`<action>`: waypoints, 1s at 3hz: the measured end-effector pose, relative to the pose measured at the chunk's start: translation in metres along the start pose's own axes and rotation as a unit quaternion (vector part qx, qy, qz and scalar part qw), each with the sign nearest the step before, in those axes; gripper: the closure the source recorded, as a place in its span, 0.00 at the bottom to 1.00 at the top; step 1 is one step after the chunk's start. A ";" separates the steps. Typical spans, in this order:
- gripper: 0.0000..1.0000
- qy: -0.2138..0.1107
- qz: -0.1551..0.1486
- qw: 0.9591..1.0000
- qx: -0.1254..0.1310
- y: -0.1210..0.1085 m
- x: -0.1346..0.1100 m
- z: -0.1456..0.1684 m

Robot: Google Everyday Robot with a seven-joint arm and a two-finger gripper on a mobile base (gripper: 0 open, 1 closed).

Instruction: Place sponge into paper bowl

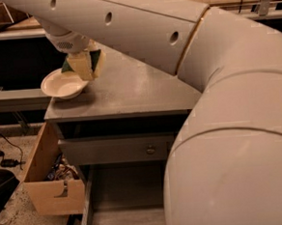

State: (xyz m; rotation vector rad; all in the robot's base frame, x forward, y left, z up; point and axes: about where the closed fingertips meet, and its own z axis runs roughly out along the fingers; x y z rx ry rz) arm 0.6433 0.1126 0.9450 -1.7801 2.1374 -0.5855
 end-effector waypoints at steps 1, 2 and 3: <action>1.00 0.021 -0.047 0.999 0.000 0.016 -0.023 0.012; 1.00 0.035 -0.084 0.996 0.006 0.020 -0.038 0.017; 1.00 0.045 -0.117 0.992 0.011 0.011 -0.051 0.022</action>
Offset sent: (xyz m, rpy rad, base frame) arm -0.0064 0.0488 -0.0346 -0.2469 0.0477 0.1572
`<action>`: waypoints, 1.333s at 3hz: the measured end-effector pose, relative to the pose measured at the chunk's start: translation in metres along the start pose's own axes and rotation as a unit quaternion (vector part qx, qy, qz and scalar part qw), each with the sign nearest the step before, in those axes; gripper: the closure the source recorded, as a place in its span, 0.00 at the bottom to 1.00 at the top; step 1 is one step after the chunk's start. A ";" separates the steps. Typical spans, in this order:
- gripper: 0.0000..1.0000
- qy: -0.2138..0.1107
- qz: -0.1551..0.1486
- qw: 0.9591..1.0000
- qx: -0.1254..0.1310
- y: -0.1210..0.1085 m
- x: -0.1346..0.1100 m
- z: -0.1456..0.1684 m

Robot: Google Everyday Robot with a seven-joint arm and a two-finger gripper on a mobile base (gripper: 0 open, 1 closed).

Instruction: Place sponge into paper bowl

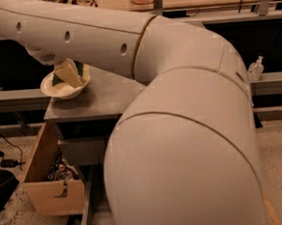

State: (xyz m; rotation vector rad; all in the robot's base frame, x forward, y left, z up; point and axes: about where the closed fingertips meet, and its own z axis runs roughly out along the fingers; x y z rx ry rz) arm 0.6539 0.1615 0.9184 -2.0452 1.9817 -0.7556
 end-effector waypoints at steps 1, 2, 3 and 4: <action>1.00 0.003 -0.032 0.999 0.007 -0.017 -0.011 0.002; 1.00 0.008 -0.058 0.998 0.014 -0.029 -0.021 0.004; 0.83 0.000 -0.058 0.998 0.022 -0.033 -0.024 0.005; 0.59 -0.006 -0.057 0.998 0.028 -0.036 -0.025 0.006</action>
Offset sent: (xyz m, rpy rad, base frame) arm 0.0302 0.0259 0.0072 -0.1541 0.0281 0.1206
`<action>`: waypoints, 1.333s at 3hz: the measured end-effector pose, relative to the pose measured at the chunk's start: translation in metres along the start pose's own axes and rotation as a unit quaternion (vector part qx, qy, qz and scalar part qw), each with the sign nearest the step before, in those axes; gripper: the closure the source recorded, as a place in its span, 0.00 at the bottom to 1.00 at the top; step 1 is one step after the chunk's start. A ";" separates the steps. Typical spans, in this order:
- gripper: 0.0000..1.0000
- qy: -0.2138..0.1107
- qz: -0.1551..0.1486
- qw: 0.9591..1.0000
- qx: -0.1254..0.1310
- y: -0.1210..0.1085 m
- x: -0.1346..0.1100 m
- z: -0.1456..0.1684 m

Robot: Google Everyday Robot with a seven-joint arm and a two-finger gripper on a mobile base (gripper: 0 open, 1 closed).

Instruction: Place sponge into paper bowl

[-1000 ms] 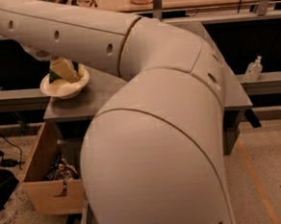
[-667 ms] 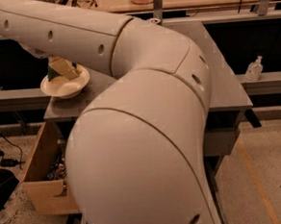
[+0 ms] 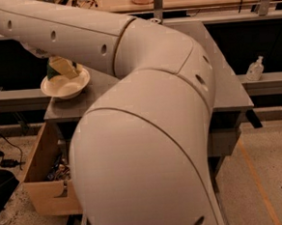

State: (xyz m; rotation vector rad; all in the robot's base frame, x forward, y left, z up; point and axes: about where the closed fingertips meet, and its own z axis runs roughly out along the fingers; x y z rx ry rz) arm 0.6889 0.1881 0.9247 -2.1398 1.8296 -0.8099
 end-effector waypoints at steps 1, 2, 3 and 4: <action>0.35 -0.004 0.001 1.000 0.005 -0.003 -0.001 0.001; 0.13 -0.008 0.002 1.000 0.009 -0.005 -0.001 0.003; 0.00 -0.010 0.003 1.000 0.012 -0.007 -0.001 0.004; 0.00 -0.010 0.003 1.000 0.012 -0.007 -0.001 0.004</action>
Offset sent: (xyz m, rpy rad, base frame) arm 0.0027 0.0009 0.0001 0.0084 -0.0077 0.0050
